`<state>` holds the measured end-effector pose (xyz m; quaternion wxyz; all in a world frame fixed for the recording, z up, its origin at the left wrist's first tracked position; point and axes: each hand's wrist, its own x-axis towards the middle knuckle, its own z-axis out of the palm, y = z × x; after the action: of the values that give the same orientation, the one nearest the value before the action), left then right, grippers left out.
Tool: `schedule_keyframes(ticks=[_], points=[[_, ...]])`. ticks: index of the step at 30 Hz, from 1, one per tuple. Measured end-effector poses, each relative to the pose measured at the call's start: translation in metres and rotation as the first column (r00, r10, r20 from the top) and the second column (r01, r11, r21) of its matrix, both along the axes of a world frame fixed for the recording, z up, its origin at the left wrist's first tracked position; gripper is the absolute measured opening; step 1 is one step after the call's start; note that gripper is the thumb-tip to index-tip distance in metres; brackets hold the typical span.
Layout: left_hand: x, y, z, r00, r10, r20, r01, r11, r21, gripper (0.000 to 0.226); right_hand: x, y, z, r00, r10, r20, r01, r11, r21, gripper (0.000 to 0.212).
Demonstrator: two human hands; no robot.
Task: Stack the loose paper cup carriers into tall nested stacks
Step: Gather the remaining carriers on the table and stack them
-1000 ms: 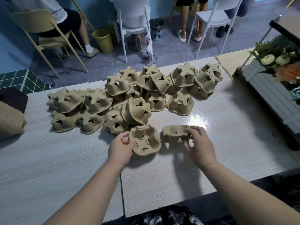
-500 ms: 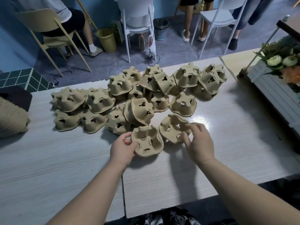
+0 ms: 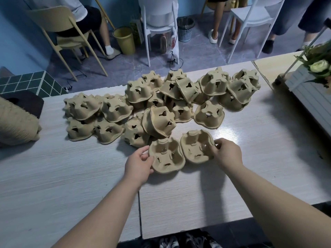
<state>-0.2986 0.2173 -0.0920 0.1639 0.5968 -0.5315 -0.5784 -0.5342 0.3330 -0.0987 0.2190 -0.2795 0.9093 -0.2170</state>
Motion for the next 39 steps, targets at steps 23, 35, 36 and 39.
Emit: schedule_keyframes(ticks=[23, 35, 36, 39], points=[[-0.024, 0.006, 0.01, 0.992, -0.001, -0.125, 0.011, 0.996, 0.086, 0.025, 0.048, -0.01, 0.019, 0.965, 0.014, 0.262, 0.049, 0.971, -0.232, 0.014], [-0.037, 0.005, -0.001, 0.993, -0.109, -0.052, 0.11, 0.994, 0.018, 0.041, 0.043, -0.008, 0.006, 0.935, 0.059, 0.35, 0.012, 0.98, -0.198, 0.027], [-0.039, 0.005, 0.001, 0.991, -0.118, -0.056, 0.119, 0.993, 0.013, 0.042, 0.041, -0.008, 0.005, 0.934, 0.062, 0.352, 0.007, 0.981, -0.192, 0.026], [-0.043, 0.005, 0.006, 0.995, -0.088, -0.042, 0.088, 0.996, 0.007, 0.045, 0.034, -0.006, 0.003, 0.949, 0.059, 0.31, -0.005, 0.985, -0.171, 0.025]])
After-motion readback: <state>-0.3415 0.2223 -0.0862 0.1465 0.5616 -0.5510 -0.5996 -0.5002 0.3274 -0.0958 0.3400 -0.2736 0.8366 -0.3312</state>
